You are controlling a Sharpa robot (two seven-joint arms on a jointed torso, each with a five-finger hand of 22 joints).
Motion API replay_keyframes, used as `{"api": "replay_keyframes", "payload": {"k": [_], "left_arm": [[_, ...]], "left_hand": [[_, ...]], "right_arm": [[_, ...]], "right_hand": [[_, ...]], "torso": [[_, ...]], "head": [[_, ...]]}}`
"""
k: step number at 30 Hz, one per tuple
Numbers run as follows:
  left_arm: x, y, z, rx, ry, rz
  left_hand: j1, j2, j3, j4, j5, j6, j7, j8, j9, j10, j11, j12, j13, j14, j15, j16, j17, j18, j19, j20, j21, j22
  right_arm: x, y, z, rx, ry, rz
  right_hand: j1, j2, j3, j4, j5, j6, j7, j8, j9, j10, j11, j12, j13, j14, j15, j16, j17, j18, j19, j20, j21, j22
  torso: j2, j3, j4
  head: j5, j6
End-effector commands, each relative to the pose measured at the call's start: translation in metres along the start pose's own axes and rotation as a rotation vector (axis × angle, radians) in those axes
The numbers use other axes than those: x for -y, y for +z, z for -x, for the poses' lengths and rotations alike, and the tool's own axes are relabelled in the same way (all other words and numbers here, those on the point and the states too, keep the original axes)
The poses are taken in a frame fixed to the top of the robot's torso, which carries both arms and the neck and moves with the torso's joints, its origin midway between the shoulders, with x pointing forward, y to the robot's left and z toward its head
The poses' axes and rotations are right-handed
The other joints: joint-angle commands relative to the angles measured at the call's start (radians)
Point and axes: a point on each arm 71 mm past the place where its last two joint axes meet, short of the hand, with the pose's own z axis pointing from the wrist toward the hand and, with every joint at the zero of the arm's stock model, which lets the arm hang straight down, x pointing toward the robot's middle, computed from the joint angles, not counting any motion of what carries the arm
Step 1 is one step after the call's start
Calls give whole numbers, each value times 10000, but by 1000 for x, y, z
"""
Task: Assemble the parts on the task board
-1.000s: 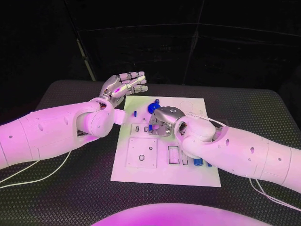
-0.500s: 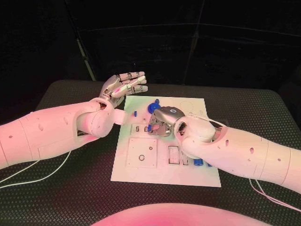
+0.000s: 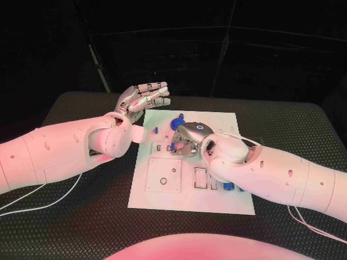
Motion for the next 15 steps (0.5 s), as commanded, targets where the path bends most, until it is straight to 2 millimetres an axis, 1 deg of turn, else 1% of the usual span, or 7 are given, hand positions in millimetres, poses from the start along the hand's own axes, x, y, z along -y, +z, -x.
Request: {"api": "replay_keyframes", "payload": {"k": [1, 3, 5, 6, 9, 12, 15], "left_arm": [[2, 1, -1, -148, -29, -75], [2, 1, -1, -157, -35, -61], [1, 1, -1, -164, -39, -41], [1, 1, -1, -164, -39, -30], [1, 0, -1, -155, -34, -4], [1, 0, 0, -136, -24, 23], [1, 0, 1, -106, -8, 43]], "left_hand": [[-76, 16, -22, -61, 6, 39, 951, -42, 4, -8, 29, -56, -5, 54, 3, -49, -13, 98, 75, 19, 41, 10], [-74, 17, -20, -65, 7, 120, 937, -31, 11, -5, 24, -56, -5, 54, 2, -54, -14, 99, 84, 17, 46, 10], [-71, 21, -15, -75, 7, 181, 909, -18, 18, 4, 9, -57, -4, 56, -5, -65, -15, 107, 122, 14, 67, 14], [-71, 21, -14, -80, 7, 196, 901, -15, 20, 9, 4, -57, -4, 58, -9, -70, -16, 111, 144, 13, 80, 18], [-73, 21, -12, -92, 7, 211, 889, -14, 20, 18, -7, -60, -4, 67, -19, -82, -16, 123, 204, 11, 113, 26], [-75, 18, -12, -96, 5, 213, 888, -15, 20, 19, -10, -62, -4, 74, -23, -85, -16, 128, 231, 9, 128, 29], [-78, 19, -10, -105, 6, 225, 884, -17, 19, 24, -13, -66, -4, 90, -30, -91, -15, 135, 286, 8, 159, 37]], "right_arm": [[4, -1, -2, 120, 40, -359], [4, -2, -1, 337, 133, -366], [4, -4, 0, 535, 239, -337], [3, -5, 1, 613, 286, -310], [2, -10, 2, 779, 386, -212], [0, -17, 4, 908, 470, -50], [-1, -24, 7, 1086, 564, 114]], "right_hand": [[-9, -327, -129, 206, -207, -767, 184, -180, -40, -319, 205, -390, 759, 1049, 198, 24, 2633, -104, 757, 170, -54, 2023], [219, -715, -168, 606, -341, -1256, 320, -172, -21, -482, 343, -550, 601, 1049, 329, 24, 2633, -96, 735, 294, -71, 1985], [503, -978, -249, 1052, -378, -1471, 395, -150, -5, -544, 409, -588, 543, 1049, 394, 24, 2633, -91, 724, 383, -78, 1967], [929, -1096, -349, 1721, -389, -1598, 459, -41, 42, -569, 460, -571, 520, 1049, 449, 24, 2633, -92, 720, 493, -79, 1967], [1014, -1167, -399, 1707, -385, -1667, 459, -72, 28, -586, 477, -581, 499, 1049, 469, 24, 2633, -87, 713, 474, -84, 1954], [1050, -1168, -402, 1700, -383, -1684, 461, -76, 26, -586, 480, -578, 497, 1049, 470, 24, 2633, -86, 712, 475, -84, 1953], [1094, -1150, -391, 1701, -377, -1682, 460, -72, 27, -573, 479, -559, 509, 1049, 470, 24, 2633, -86, 713, 476, -84, 1954]], "torso": [[-4, 3, 0], [-4, 5, -2], [-3, 10, 2], [-2, 9, 7], [-6, 10, 4], [-5, 2, 5], [-14, 8, -16]], "head": [[-6, 9], [-1, 11], [9, 10], [13, 9], [19, 13], [23, 18], [40, 13]]}}
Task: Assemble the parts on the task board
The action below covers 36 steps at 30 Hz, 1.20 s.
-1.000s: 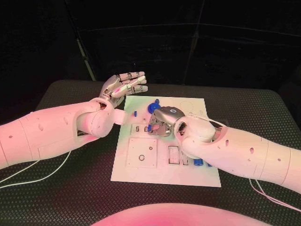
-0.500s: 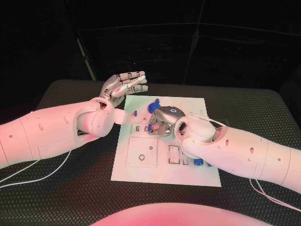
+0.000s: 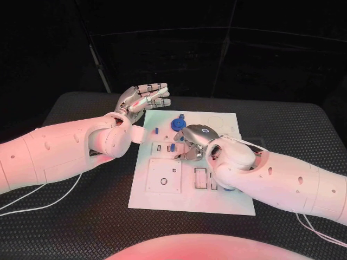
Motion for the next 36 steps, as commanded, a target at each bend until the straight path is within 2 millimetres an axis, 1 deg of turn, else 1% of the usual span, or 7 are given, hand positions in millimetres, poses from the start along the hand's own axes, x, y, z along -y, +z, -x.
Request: {"api": "replay_keyframes", "payload": {"k": [1, 10, 21, 24, 29, 33, 36], "left_arm": [[1, 0, 0, -103, -4, -13], [0, 0, 6, -521, 516, 215], [20, -6, 16, -2491, 3576, 1012], [21, -7, 14, -3174, 5044, 1974], [17, -6, 8, -3852, 7760, 4159], [13, 0, 3, -3947, 9321, 5591], [10, 6, -1, -4036, 10217, 6167]], "left_hand": [[-80, 19, -9, -54, 6, 105, 862, -18, 7, 27, -14, -69, -4, 64, 2, -54, -14, 141, 101, 7, 83, 16], [-150, 59, 33, -103, 1, 1293, 650, 208, 106, 671, -295, 112, 38, 1456, -389, 295, 172, 233, 1503, -292, 813, 223], [-692, -205, -103, 450, -30, 3849, -767, 1191, 614, 4837, -1914, 1959, 984, 5681, -2038, 3396, 2208, 217, 4753, -1867, 3024, 1216], [-998, -407, -695, 975, 2, 3751, -1011, 1165, 907, 4824, -2114, 3158, 2063, 5838, -2238, 10096, 9169, 179, 5399, -2245, 4606, 2212], [-1160, -379, -1714, 2061, -82, 3779, -1242, 2293, 1927, 4439, -2261, 6399, 4733, 6445, -2527, 13846, 14582, -441, 6665, -2441, 8994, 7632], [-917, -130, -2279, 2623, -8, 2934, -1312, 3740, 3325, 4119, -2398, 9631, 8037, 6520, -2514, 14052, 14965, -762, 6892, -2446, 10612, 9925], [-1178, -27, -2502, 2663, -68, 2717, -1238, 3980, 3578, 4145, -2368, 9949, 8392, 6520, -2517, 14052, 14965, -745, 6831, -2430, 10671, 10001]], "right_arm": [[-3, -7, 8, 708, 250, 221], [-6, -34, 28, 1792, 979, 1128], [28, -72, 72, 1265, 2394, 898], [37, -81, 83, 1329, 2795, 732], [47, -89, 99, 2015, 3316, 893], [56, -91, 106, 2491, 3585, 847], [63, -89, 108, 2609, 3831, 657]], "right_hand": [[115, 4, 5, 30, -50, -77, -11, 3, 4, -44, 25, -12, 509, 1041, 50, 24, 2634, -86, 731, 50, -33, 1955], [242, 237, 157, 12, 238, 104, -62, 109, 36, 79, -19, 143, 611, 1041, 18, 24, 2634, -90, 743, 30, -23, 1980], [443, 557, 359, -41, 462, 231, -105, 167, 43, 12, -61, 95, 544, 1041, -19, 24, 2634, -75, 706, -3, -52, 1908], [448, 596, 371, -46, 472, 263, -115, 183, 46, 6, -70, 91, 536, 1041, -26, 24, 2634, -71, 697, -9, -60, 1891], [506, 737, 412, -99, 669, 421, -171, 272, 60, -174, -126, -117, 318, 1041, -83, 24, 2634, 35, 452, -58, -264, 1388], [555, 785, 429, -130, 767, 415, -183, 271, 47, -312, -144, -284, 146, 1041, -106, 24, 2634, 67, 377, -83, -332, 1232], [596, 794, 429, -145, 807, 366, -177, 248, 29, -461, -143, -451, -19, 1041, -112, 24, 2634, 124, 240, -95, -454, 951]], "torso": [[-10, 2, -19], [-35, -8, 3], [-194, 53, -73], [-263, 60, -69], [-356, 69, -60], [-401, 95, -65], [-429, 77, -42]], "head": [[9, -3], [-58, 120], [-18, 78], [2, 31], [122, -24], [172, -62], [145, -82]]}}
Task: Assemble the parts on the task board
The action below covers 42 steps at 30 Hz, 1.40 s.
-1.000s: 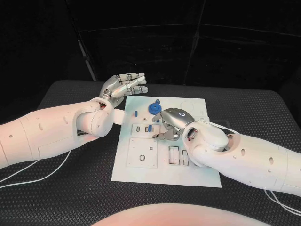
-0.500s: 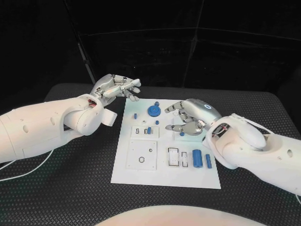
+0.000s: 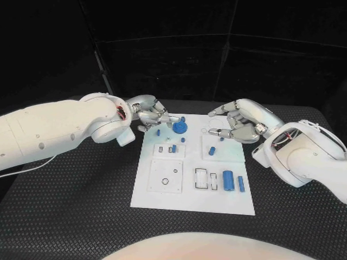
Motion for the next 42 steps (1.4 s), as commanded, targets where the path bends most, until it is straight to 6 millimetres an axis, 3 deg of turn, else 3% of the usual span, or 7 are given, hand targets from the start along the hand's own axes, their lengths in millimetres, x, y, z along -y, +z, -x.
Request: {"api": "replay_keyframes", "payload": {"k": [1, 6, 10, 16, 25, 42], "left_arm": [[-11, 6, -2, -603, 2401, 2477], [-8, 22, -6, -971, 3689, 3193], [-5, 31, -10, -1226, 4252, 3497], [4, 43, -18, -1609, 4724, 3659], [12, 57, -30, -2057, 5167, 3790], [19, 73, -42, -2620, 5577, 4021]], "left_hand": [[-204, 99, -198, 38, -73, -186, 21, 205, 217, -17, 14, 271, 290, 1036, 14, 30, 2627, -115, -120, -1, 50, 65], [-313, 168, -340, 20, -200, -347, 35, 319, 355, -181, 23, 182, 140, 1036, 15, 30, 2627, -48, -259, 3, -110, -227], [26, 312, -311, -63, -189, -612, 79, 385, 489, -319, 46, 111, 42, 1036, 16, 30, 2627, -263, 362, -3, 533, 938], [-11, 373, -412, -5, -201, -671, 69, 512, 629, -231, 43, 271, 222, 1036, 14, 30, 2627, -423, 762, -16, 1007, 1811], [-309, 407, -651, 28, -233, -761, 55, 678, 829, -237, 32, 345, 281, 1036, 4, 30, 2627, -425, 806, -29, 1021, 1841], [-482, 406, -800, 29, -324, -843, 60, 741, 929, -270, 37, 358, 284, 1036, 8, 30, 2627, -436, 830, -28, 1042, 1901]], "right_arm": [[4, 1, 7, 524, 876, 66], [14, 4, 10, 665, 1193, -263], [18, 7, 10, 757, 1293, -406], [22, 11, 9, 761, 1402, -574], [24, 14, 6, 665, 1438, -680], [25, 18, 4, 637, 1497, -710]], "right_hand": [[45, 54, 25, -16, 50, 15, -15, 11, -22, -111, 1, -105, -34, 1076, -71, 24, 2628, 130, 230, -92, -74, 916], [56, 63, 22, -17, 86, -13, -10, -1, -29, -142, 4, -135, -67, 1076, -70, 24, 2628, 141, 204, -94, -100, 863], [49, 59, 8, -9, 115, -46, -3, -15, -36, -204, 10, -199, -134, 1076, -68, 24, 2628, 167, 141, -94, -158, 734], [30, 53, -11, 6, 129, -72, 3, -25, -41, -254, 16, -252, -191, 1076, -65, 24, 2628, 179, 110, -93, -189, 671], [9, 54, -27, 23, 143, -81, 6, -26, -41, -307, 19, -308, -252, 1074, -63, 21, 2623, 201, 58, -92, -238, 563], [-25, 74, -46, 54, 162, -92, 8, -25, -41, -374, 21, -380, -331, 1060, -61, -2, 2581, 216, 22, -90, -277, 489]], "torso": [[-73, -8, 28], [-128, -10, 49], [-171, -11, 27], [-175, -13, 11], [-168, -24, 16], [-150, -7, 6]], "head": [[-17, -42], [34, -99], [127, -136], [115, -166], [129, -188], [139, -206]]}}
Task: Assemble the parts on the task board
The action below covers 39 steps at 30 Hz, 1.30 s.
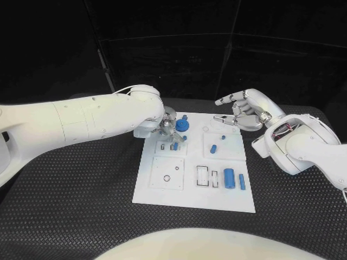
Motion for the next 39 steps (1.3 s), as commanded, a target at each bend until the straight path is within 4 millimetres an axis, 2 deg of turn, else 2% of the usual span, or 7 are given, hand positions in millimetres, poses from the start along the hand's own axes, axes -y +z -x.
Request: {"api": "replay_keyframes", "payload": {"k": [1, 7, 23, 34, 39], "left_arm": [[-1, 1, -1, -270, 263, 183], [2, 4, -2, -425, 353, 202], [6, 7, -6, -745, 520, 225], [7, 8, -7, -814, 537, 213], [7, 9, -8, -871, 361, 174]], "left_hand": [[-81, -18, -55, 19, -31, -60, -20, 43, 12, -38, -16, 55, 1, 1022, 18, 30, 2631, -129, 133, -9, 46, 14], [-80, -13, -56, 16, -34, -67, -19, 43, 16, -49, -15, 46, -13, 1022, 19, 30, 2631, -134, 142, -9, 59, 41], [52, 53, -33, -56, -37, -130, -12, 77, 81, -74, -7, 59, -3, 1022, 27, 30, 2631, -128, 132, -3, 40, 17], [287, 163, 33, -148, -24, -176, -11, 140, 173, -97, -6, 73, 2, 1022, 31, 30, 2631, -125, 125, 2, 27, 11], [596, 307, 168, -323, -11, -222, -12, 196, 261, -111, -9, 85, 5, 1022, 28, 30, 2631, -117, 110, -1, -3, -20]], "right_arm": [[-2, 1, 1, 42, 60, 95], [-3, 2, 0, 44, 83, 126], [-4, 3, -2, 62, 132, 155], [-2, 4, -2, 35, 128, 109], [-1, 5, -3, -28, 123, 49]], "right_hand": [[-37, 64, -17, 27, 26, -91, 9, -25, -16, -40, 4, -63, -8, 1025, -28, -3, 2585, 57, 23, -89, -46, 493], [-37, 64, -17, 27, 26, -91, 9, -25, -16, -40, 4, -63, -8, 1025, -28, -3, 2585, 57, 23, -89, -46, 493], [-50, 72, -22, 36, 25, -90, 9, -22, -15, -39, 4, -61, -8, 1026, -28, -2, 2586, 57, 23, -89, -48, 491], [-37, 104, -12, 31, 49, -100, 9, -23, -16, -38, 2, -59, -13, 1024, -30, -5, 2581, 57, 23, -90, -53, 489], [-25, 119, -6, 24, 64, -117, 11, -30, -19, -32, 2, -50, -9, 1024, -30, -5, 2582, 56, 26, -90, -53, 494]], "torso": [[7, 5, -8], [14, -8, 8], [7, -7, 13], [9, -10, 20], [3, -7, 19]], "head": [[7, -21], [-7, -32], [6, -116], [10, -145], [14, -146]]}}
